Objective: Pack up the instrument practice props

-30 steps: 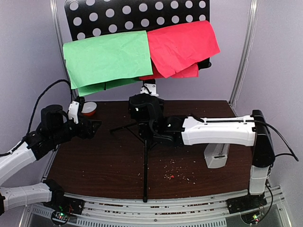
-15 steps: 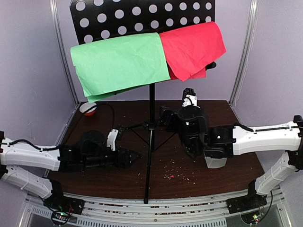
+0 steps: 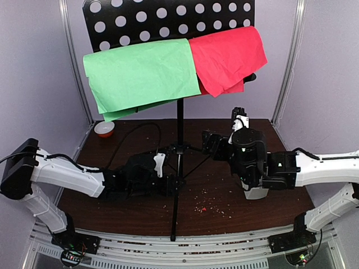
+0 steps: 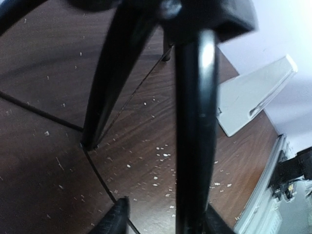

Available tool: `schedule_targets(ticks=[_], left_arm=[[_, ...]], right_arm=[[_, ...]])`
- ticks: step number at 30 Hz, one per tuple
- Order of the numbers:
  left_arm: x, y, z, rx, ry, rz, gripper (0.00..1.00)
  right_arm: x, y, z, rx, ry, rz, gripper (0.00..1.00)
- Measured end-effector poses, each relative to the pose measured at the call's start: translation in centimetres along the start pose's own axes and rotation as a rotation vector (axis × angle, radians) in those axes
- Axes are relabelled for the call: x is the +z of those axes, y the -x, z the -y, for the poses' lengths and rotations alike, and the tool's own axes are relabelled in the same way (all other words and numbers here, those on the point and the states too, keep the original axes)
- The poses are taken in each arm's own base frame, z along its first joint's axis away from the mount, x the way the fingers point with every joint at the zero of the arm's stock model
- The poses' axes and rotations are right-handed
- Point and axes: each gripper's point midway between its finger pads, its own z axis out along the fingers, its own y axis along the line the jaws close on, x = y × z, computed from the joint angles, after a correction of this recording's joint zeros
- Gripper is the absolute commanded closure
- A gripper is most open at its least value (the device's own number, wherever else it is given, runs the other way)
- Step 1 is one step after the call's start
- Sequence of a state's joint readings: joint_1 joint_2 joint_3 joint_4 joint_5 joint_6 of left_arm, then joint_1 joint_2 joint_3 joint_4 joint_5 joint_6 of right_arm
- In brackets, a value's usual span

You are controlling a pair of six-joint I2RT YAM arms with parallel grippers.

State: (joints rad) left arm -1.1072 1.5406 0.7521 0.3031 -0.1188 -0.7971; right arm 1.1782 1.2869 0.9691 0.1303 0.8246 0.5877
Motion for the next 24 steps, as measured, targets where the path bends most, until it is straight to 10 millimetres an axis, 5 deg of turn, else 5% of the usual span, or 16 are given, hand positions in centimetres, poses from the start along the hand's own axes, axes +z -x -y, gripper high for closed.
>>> schedule_targets(ticks=[5,17,24], left_arm=[[0.0,0.4,0.7,0.026,0.017,0.004,1.00],[-4.8,0.7,-3.8,0.085,0.012,-0.060,1.00],[-5.6,1.5,-5.6,0.197,-0.132,-0.136,1.00]], right_arm=[[-0.2,-1.1,1.2,-0.008,-0.012,-0.021,0.00],[-1.0,-1.5,2.1,-0.001,-0.005,-0.054,0.00],[-1.5,-1.9,2.6,0.006,0.014,-0.078,0.00]])
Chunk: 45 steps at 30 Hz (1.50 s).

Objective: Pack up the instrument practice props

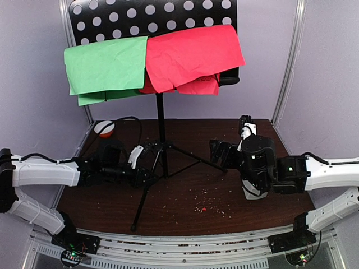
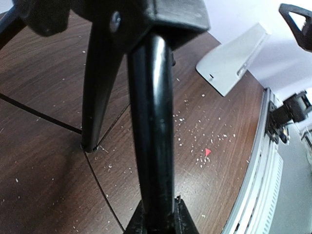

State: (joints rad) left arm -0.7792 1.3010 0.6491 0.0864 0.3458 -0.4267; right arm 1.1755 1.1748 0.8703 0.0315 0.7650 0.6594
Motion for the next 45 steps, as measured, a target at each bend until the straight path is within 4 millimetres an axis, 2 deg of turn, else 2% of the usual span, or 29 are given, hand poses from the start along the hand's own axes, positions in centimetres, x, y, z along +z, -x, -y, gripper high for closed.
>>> schedule_targets(ticks=[5,6,9,11,13,16,18,21,25,27,30,33,37,40,42,45], left_arm=[[0.8,0.4,-0.1,0.063,-0.088,-0.046,1.00],[1.1,0.6,-0.1,0.077,-0.101,-0.053,0.93],[2.0,1.1,0.0,0.120,-0.118,-0.062,0.58],[2.5,1.4,-0.5,0.183,-0.098,-0.052,0.39],[2.7,1.6,-1.3,0.211,-0.060,-0.045,0.30],[2.4,2.1,-2.3,0.230,0.001,-0.025,0.24],[1.5,2.5,-2.5,0.239,0.037,0.003,0.23],[-1.3,3.6,-2.3,0.252,0.096,0.094,0.22],[-5.7,4.7,-1.0,0.242,0.122,0.242,0.31],[-7.4,4.9,0.0,0.233,0.107,0.295,0.37],[-8.4,4.9,2.0,0.231,0.068,0.323,0.44],[-8.5,4.1,5.1,0.241,-0.004,0.312,0.47],[-8.3,3.7,10.6,0.261,-0.121,0.282,0.48],[-8.7,5.7,15.5,0.271,-0.217,0.306,0.48],[-9.3,8.0,17.8,0.263,-0.258,0.347,0.45],[-10.1,11.5,19.7,0.238,-0.279,0.414,0.42]], right_arm=[[-0.7,-0.7,0.2,0.006,0.058,-0.026,0.00],[-1.0,-0.8,0.3,0.008,0.074,-0.029,0.00],[-1.8,-0.9,0.6,0.011,0.119,-0.037,0.00],[-2.4,-0.8,0.6,0.012,0.155,-0.040,0.00],[-2.9,-0.5,0.5,0.012,0.190,-0.042,0.00],[-3.8,0.0,0.1,0.006,0.243,-0.044,0.00],[-4.4,0.4,-0.3,0.003,0.282,-0.044,0.00],[-5.1,0.9,-0.7,0.003,0.329,-0.046,0.00],[-5.4,1.0,-1.1,-0.001,0.358,-0.051,0.00],[-5.4,0.6,-1.1,-0.004,0.367,-0.060,0.00],[-5.2,-0.6,-1.1,-0.020,0.374,-0.088,0.01],[-4.8,-1.8,-1.5,-0.030,0.388,-0.118,0.01],[-4.6,-2.8,-2.1,-0.023,0.416,-0.151,0.02],[-4.8,-2.8,-2.4,-0.010,0.435,-0.156,0.02],[-4.9,-2.7,-2.6,0.006,0.447,-0.152,0.02],[-5.2,-2.6,-2.3,0.025,0.457,-0.146,0.01]])
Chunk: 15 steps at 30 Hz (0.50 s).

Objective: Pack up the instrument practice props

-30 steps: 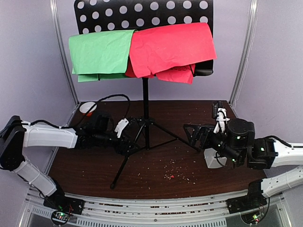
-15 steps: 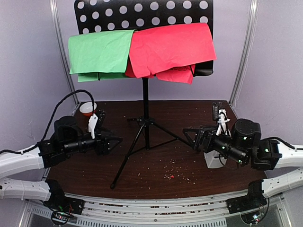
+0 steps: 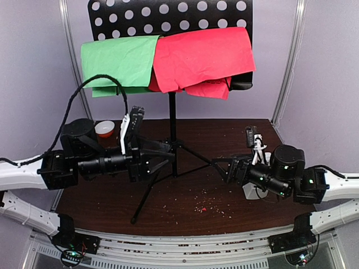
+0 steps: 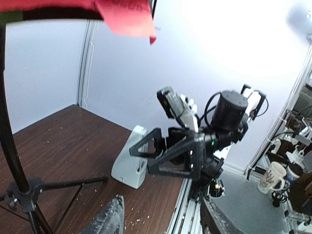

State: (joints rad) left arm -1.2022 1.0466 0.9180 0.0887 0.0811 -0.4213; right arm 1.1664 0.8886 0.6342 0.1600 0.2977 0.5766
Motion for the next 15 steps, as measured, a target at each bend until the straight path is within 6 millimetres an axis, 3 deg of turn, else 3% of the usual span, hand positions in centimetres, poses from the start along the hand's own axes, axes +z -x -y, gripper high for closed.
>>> schedule_targets(ticks=[8,11,15], left_arm=[[1.2,9.8,1.8,-0.067,-0.003,0.178,0.40],[0.8,11.5,1.7,-0.096,0.013,0.218,0.40],[0.6,12.1,0.8,-0.136,0.044,0.237,0.37]], right_arm=[[-1.6,1.3,0.0,0.049,0.037,0.055,0.02],[-1.9,1.6,-0.1,0.066,0.047,0.068,0.02],[-1.9,1.5,-0.2,0.075,0.055,0.067,0.02]])
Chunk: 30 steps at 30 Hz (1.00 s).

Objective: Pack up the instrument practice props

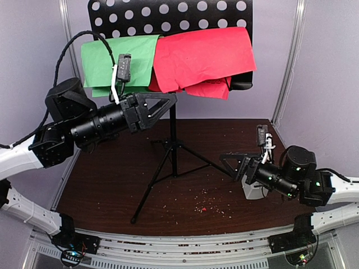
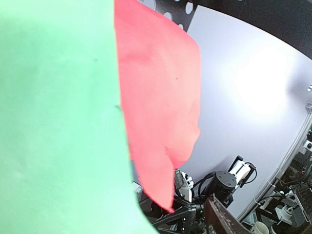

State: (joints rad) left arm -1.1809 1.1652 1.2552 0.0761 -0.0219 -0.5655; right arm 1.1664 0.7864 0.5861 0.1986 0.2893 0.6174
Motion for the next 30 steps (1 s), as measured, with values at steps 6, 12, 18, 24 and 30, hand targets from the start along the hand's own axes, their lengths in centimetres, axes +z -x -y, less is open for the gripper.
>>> schedule_targets(ticks=[6,12,18,24,30], left_arm=[[0.3,0.3,-0.6,-0.023,0.018,-0.004,0.38],[0.4,1.1,-0.2,-0.030,0.005,0.010,0.45],[0.3,2.3,-0.1,-0.031,-0.006,0.032,0.56],[0.8,4.3,0.7,-0.028,-0.035,0.070,0.64],[1.3,5.0,1.1,-0.032,-0.054,0.080,0.94]], right_arm=[[0.6,-0.7,-0.3,-0.003,0.014,-0.022,0.02],[1.2,-1.9,-0.7,-0.011,0.039,-0.067,0.03],[1.2,-1.5,-2.0,-0.003,0.091,-0.075,0.05],[0.9,0.4,-4.4,0.014,0.172,-0.052,0.05],[0.3,2.7,-6.6,0.021,0.241,-0.018,0.06]])
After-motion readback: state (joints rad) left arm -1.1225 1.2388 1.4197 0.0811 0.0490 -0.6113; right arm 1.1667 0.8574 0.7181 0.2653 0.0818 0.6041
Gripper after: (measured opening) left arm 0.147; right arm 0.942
